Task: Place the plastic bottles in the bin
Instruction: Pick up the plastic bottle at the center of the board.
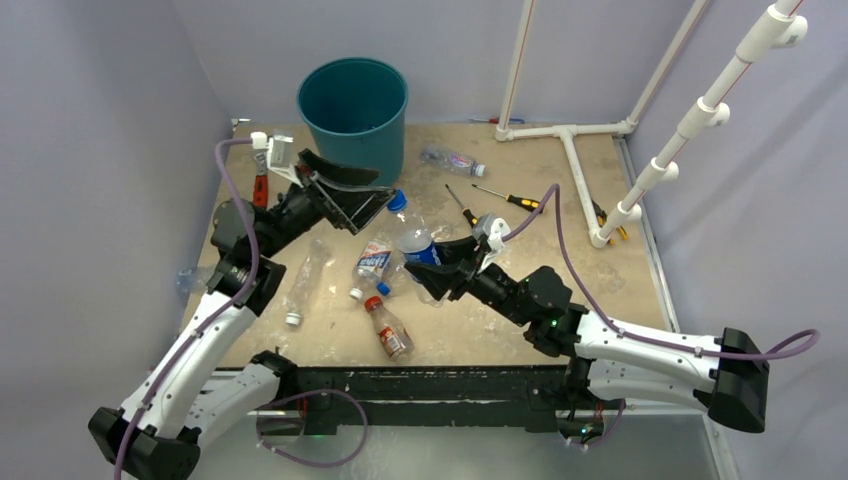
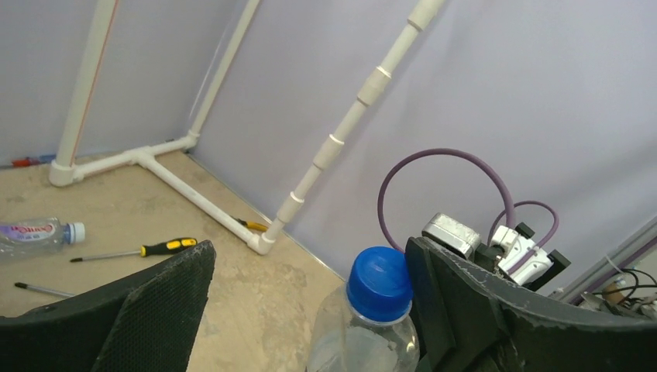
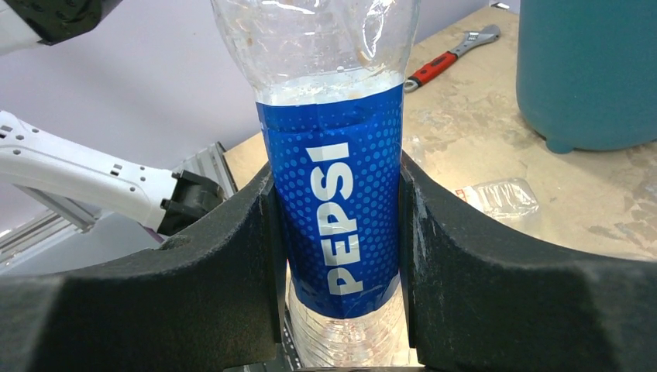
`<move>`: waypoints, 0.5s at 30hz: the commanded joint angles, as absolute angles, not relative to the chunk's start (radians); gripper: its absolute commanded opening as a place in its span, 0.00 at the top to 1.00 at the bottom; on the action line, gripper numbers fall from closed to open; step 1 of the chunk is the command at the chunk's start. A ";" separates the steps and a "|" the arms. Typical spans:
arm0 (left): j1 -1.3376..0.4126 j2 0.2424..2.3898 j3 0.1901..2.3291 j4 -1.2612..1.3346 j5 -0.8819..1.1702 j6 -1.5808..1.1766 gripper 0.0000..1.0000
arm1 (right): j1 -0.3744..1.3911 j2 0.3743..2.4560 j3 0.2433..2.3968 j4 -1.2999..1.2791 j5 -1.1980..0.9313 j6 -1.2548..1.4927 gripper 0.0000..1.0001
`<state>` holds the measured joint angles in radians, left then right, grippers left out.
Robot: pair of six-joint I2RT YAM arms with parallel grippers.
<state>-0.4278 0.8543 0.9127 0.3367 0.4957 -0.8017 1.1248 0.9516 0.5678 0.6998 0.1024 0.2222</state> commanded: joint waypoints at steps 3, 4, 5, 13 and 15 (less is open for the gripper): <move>-0.432 0.909 0.941 0.431 0.613 -0.879 0.14 | 1.127 0.950 0.617 0.716 0.122 0.176 0.64; -0.432 0.914 0.941 0.434 0.620 -0.883 0.16 | 1.127 0.953 0.615 0.722 0.128 0.174 0.65; -0.432 0.918 0.938 0.438 0.627 -0.887 0.19 | 1.127 0.958 0.616 0.728 0.129 0.171 0.65; -0.441 0.931 0.916 0.506 0.673 -0.929 0.22 | 1.127 1.008 0.627 0.749 0.138 0.167 0.65; -0.447 0.930 0.912 0.503 0.675 -0.923 0.18 | 1.127 1.014 0.628 0.749 0.131 0.172 0.65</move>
